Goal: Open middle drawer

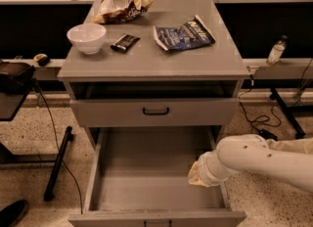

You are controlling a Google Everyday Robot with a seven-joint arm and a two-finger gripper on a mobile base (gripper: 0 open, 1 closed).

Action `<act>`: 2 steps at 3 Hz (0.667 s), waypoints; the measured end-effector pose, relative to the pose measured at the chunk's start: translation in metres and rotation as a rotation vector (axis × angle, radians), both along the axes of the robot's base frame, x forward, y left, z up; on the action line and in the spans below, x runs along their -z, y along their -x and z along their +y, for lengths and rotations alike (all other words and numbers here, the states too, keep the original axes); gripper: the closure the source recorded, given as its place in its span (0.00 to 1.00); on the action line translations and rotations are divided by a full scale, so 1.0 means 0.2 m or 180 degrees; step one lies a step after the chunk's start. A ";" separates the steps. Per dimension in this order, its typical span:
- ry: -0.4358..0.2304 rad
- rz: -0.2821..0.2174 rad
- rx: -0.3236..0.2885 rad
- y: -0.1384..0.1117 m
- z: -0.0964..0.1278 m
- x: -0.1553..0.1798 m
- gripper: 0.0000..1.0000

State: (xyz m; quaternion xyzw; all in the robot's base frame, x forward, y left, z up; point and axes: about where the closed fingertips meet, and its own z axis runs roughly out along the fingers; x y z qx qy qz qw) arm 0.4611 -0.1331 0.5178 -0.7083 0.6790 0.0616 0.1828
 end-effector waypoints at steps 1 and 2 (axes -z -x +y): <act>0.0010 -0.0031 -0.0051 0.01 -0.03 0.00 0.82; 0.0010 -0.0022 -0.0045 0.01 -0.02 0.01 0.58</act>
Offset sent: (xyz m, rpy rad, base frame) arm -0.0029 -0.0060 -0.0005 -0.0032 -0.0096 0.0159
